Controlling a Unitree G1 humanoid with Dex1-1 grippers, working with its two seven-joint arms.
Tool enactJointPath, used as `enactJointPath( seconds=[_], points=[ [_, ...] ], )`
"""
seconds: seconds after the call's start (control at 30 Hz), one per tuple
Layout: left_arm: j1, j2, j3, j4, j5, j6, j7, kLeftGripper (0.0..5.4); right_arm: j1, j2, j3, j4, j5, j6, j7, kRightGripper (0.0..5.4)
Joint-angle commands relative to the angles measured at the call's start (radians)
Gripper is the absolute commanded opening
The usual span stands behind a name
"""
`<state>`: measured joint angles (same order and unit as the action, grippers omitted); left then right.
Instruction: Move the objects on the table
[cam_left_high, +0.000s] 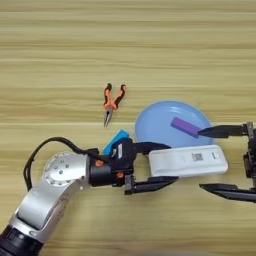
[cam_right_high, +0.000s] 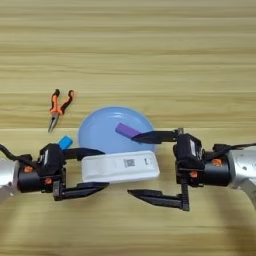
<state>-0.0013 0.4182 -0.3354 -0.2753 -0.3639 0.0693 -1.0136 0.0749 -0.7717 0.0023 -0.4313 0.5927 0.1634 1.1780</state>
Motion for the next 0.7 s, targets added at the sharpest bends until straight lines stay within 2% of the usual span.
enactJointPath(
  seconds=[0.03, 0.2, 0.4, 0.57, 0.7],
  points=[
    [0.014, -0.01, 0.049, 0.002, -0.024, -0.018, 0.028, 2.85, -0.012, 0.053, -0.043, -0.013, 0.036, -0.001, -0.06, 5.4],
    [0.021, -0.018, 0.097, 0.013, -0.032, -0.035, 0.053, 2.85, -0.03, 0.151, -0.077, -0.008, 0.04, -0.023, -0.18, 5.4],
    [0.026, -0.02, 0.136, 0.016, -0.045, -0.046, 0.076, 2.85, -0.079, 0.274, -0.131, 0.017, -0.001, -0.068, -0.376, 5.4],
    [0.033, -0.02, 0.151, 0.021, -0.037, -0.056, 0.083, 2.85, -0.12, 0.365, -0.179, 0.072, -0.107, -0.143, -0.566, 5.4],
    [0.036, -0.02, 0.163, 0.026, -0.038, -0.061, 0.091, 2.85, -0.106, 0.408, -0.155, 0.121, -0.278, -0.255, -0.666, 5.4]
  ],
)
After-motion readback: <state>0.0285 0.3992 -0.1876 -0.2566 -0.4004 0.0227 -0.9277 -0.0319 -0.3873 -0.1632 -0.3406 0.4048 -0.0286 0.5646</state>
